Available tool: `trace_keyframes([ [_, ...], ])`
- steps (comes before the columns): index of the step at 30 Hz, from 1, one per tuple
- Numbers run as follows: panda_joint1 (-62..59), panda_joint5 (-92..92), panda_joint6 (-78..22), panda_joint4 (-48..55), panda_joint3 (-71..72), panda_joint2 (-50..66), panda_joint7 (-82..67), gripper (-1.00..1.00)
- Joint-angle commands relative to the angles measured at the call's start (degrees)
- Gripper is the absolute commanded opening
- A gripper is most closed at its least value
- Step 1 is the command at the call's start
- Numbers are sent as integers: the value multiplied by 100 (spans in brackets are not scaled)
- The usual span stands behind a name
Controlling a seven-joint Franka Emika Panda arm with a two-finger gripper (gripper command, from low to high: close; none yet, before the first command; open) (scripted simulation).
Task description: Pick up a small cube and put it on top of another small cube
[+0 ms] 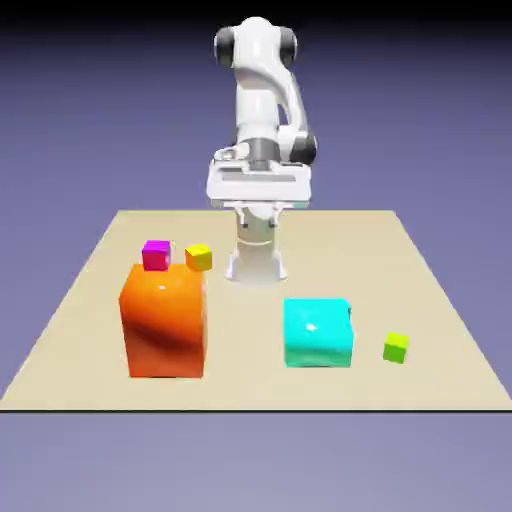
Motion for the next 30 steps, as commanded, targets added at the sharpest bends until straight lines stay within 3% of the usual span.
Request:
trace_keyframes([
  [1,208,-94,-97,-1,-33,110,-78,0],
  [30,5914,-2681,-2762,-33,-930,3140,-2230,0],
])
